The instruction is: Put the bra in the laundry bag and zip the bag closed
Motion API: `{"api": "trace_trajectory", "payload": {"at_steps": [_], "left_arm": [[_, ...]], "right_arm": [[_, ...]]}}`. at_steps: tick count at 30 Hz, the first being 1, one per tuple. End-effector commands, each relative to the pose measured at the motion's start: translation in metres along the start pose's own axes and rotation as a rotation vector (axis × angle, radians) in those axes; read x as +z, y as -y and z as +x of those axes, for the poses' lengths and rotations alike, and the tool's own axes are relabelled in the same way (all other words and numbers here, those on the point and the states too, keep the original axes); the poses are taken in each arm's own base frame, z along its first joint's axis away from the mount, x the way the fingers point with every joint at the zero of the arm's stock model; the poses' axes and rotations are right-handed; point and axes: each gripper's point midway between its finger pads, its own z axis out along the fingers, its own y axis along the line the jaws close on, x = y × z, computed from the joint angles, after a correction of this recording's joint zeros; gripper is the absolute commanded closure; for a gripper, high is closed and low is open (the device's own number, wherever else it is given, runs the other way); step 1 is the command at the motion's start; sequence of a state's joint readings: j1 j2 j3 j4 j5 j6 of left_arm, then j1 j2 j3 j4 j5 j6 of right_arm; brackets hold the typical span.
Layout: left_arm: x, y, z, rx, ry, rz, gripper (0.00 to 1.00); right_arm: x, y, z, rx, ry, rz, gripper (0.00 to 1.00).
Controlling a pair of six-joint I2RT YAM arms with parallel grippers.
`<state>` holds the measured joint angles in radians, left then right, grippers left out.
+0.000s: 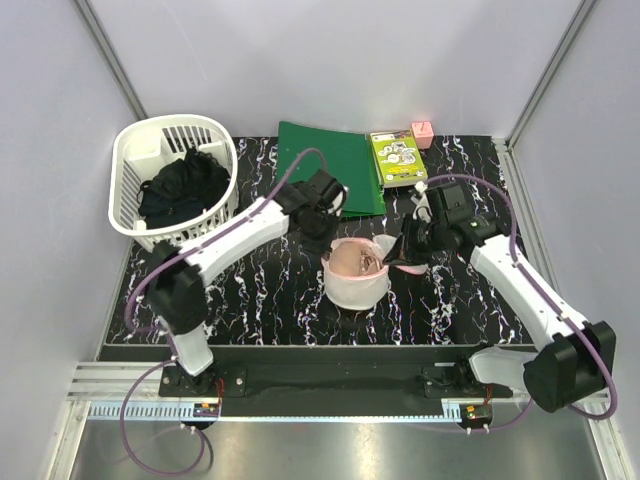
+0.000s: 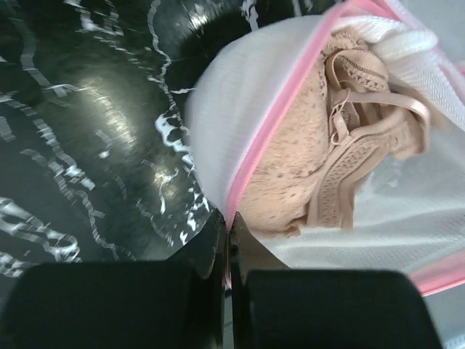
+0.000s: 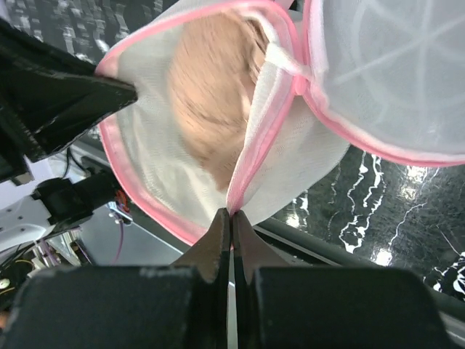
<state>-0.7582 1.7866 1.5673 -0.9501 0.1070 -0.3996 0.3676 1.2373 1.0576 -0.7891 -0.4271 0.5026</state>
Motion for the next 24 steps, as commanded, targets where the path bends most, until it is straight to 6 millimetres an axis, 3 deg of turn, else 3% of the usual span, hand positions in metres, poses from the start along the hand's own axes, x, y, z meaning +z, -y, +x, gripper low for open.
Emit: {"api": "trace_trajectory", "payload": {"at_steps": [1, 2, 6, 8, 11, 16, 20, 24], "left_arm": [[-0.095, 0.006, -0.034, -0.049, 0.27, 0.02, 1.0], [-0.091, 0.002, -0.033, -0.06, 0.261, 0.012, 1.0], [-0.04, -0.037, -0.039, -0.097, 0.188, -0.076, 1.0], [-0.039, -0.04, -0.041, -0.095, 0.169, -0.066, 1.0], [-0.056, -0.036, -0.046, -0.075, 0.241, -0.043, 1.0], [-0.034, -0.034, -0.029, -0.061, 0.16, 0.005, 1.0], [-0.038, -0.021, -0.043, -0.096, 0.211, 0.059, 1.0], [-0.027, -0.03, -0.036, -0.091, 0.183, 0.029, 1.0]], "right_arm": [[-0.047, -0.031, 0.003, -0.089, 0.051, -0.031, 1.0], [-0.045, -0.031, 0.004, -0.077, 0.053, -0.036, 1.0], [0.019, 0.004, 0.004, -0.046, -0.034, 0.023, 1.0], [0.03, -0.002, 0.009, -0.041, -0.09, -0.009, 1.0], [0.027, -0.019, 0.012, -0.101, -0.092, -0.043, 1.0], [0.027, -0.035, 0.019, -0.086, -0.136, -0.111, 0.97], [0.018, -0.04, 0.013, -0.096, -0.074, -0.075, 0.99], [0.024, -0.049, 0.028, -0.032, -0.146, -0.162, 0.64]]}}
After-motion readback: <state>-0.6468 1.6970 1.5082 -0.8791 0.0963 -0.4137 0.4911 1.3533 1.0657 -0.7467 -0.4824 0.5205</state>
